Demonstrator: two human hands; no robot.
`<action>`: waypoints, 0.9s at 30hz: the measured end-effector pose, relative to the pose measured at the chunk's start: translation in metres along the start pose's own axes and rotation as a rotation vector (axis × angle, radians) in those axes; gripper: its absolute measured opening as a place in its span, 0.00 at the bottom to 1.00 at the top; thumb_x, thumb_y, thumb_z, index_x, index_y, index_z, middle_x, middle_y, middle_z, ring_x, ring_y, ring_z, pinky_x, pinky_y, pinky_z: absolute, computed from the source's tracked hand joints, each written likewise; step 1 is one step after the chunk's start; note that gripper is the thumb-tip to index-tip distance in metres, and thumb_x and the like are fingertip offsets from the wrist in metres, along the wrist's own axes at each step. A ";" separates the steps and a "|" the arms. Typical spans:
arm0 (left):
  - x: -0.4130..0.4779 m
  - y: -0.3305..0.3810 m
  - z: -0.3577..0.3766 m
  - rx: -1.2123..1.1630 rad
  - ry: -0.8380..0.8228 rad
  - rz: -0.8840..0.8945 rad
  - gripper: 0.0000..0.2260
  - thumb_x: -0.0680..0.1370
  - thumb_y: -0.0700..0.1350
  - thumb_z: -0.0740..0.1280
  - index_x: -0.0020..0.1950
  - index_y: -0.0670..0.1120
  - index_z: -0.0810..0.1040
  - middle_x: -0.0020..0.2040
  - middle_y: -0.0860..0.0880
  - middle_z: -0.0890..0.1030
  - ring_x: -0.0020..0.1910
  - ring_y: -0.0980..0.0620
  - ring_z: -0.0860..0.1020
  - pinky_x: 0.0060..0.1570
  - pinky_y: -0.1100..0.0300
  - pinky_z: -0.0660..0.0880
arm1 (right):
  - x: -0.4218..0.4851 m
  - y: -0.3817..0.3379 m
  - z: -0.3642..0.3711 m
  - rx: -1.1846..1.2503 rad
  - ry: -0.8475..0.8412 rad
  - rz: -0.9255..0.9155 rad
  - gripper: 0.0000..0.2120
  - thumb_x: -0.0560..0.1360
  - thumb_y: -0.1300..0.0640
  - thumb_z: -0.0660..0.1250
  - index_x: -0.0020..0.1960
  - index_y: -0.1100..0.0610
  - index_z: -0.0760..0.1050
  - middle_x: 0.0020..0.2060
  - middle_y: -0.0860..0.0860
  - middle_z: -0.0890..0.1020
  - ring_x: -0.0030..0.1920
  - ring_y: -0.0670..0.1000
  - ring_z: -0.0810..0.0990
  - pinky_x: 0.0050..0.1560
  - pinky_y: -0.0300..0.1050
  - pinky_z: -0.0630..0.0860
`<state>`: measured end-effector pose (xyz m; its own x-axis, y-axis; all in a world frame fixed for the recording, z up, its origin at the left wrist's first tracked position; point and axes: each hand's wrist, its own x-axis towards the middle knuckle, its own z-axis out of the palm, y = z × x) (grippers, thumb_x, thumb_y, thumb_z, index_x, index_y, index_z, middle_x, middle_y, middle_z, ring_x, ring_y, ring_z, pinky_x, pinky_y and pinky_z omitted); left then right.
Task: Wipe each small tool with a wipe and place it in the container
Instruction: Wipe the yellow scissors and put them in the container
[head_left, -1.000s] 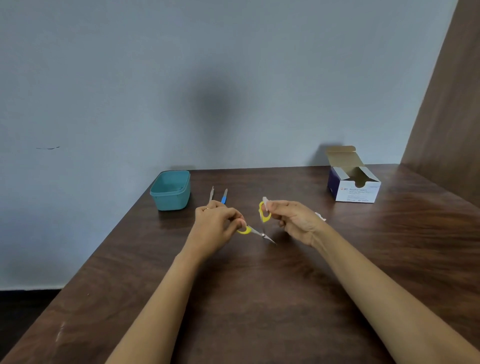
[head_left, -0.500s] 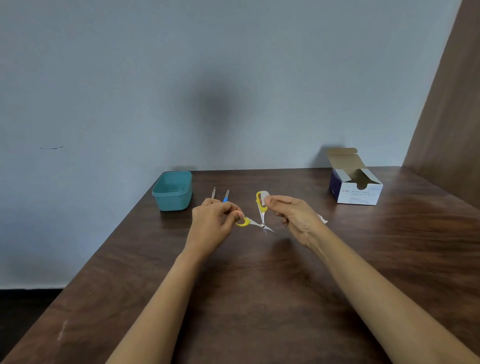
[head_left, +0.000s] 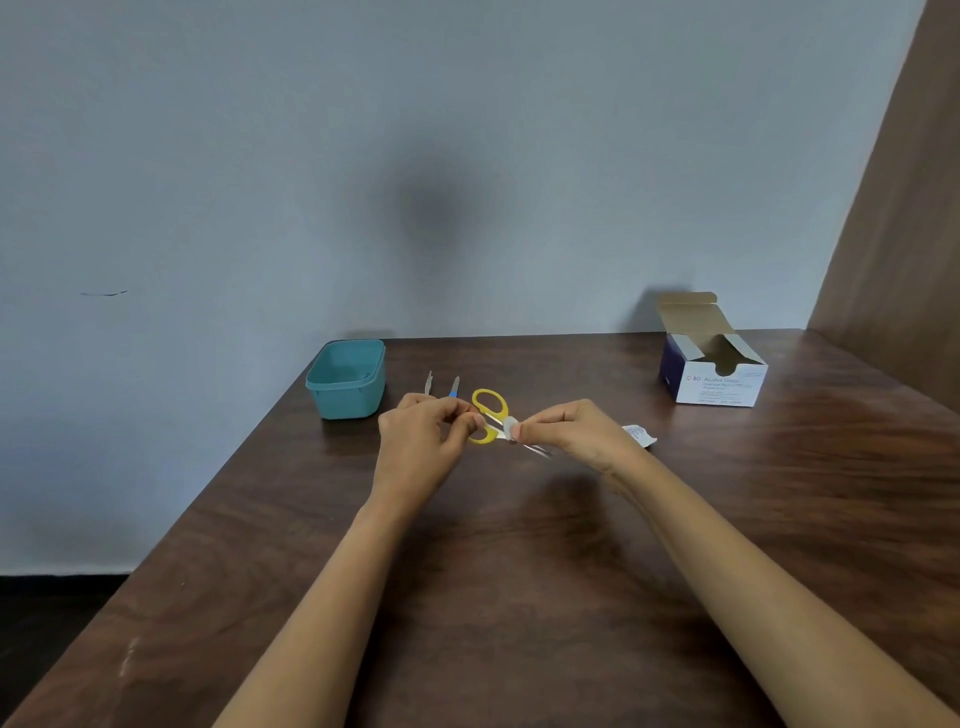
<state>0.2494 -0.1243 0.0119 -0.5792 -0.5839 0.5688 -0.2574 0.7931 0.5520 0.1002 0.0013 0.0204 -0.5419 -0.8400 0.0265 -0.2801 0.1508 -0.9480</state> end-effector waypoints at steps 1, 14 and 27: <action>0.000 0.000 0.001 0.002 -0.013 0.000 0.05 0.76 0.50 0.69 0.42 0.55 0.84 0.36 0.62 0.77 0.47 0.56 0.73 0.53 0.44 0.73 | -0.001 -0.002 -0.002 -0.005 -0.012 0.016 0.04 0.69 0.52 0.75 0.41 0.52 0.86 0.40 0.48 0.86 0.44 0.44 0.79 0.49 0.39 0.72; 0.001 -0.001 0.005 -0.041 -0.040 0.008 0.05 0.76 0.52 0.69 0.45 0.54 0.84 0.37 0.63 0.77 0.47 0.56 0.74 0.53 0.43 0.73 | 0.002 0.005 0.005 0.125 0.048 -0.124 0.08 0.71 0.51 0.73 0.46 0.54 0.86 0.43 0.46 0.86 0.48 0.43 0.82 0.53 0.41 0.74; 0.001 0.002 -0.004 -0.210 -0.011 -0.035 0.05 0.78 0.42 0.67 0.46 0.50 0.81 0.41 0.55 0.83 0.42 0.67 0.78 0.42 0.77 0.69 | 0.011 0.008 -0.026 0.397 0.293 -0.107 0.08 0.71 0.63 0.72 0.50 0.60 0.82 0.42 0.49 0.85 0.36 0.37 0.78 0.32 0.27 0.69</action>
<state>0.2513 -0.1240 0.0163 -0.5811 -0.6078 0.5413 -0.1112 0.7181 0.6870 0.0709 0.0066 0.0219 -0.7422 -0.6497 0.1644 -0.0543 -0.1862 -0.9810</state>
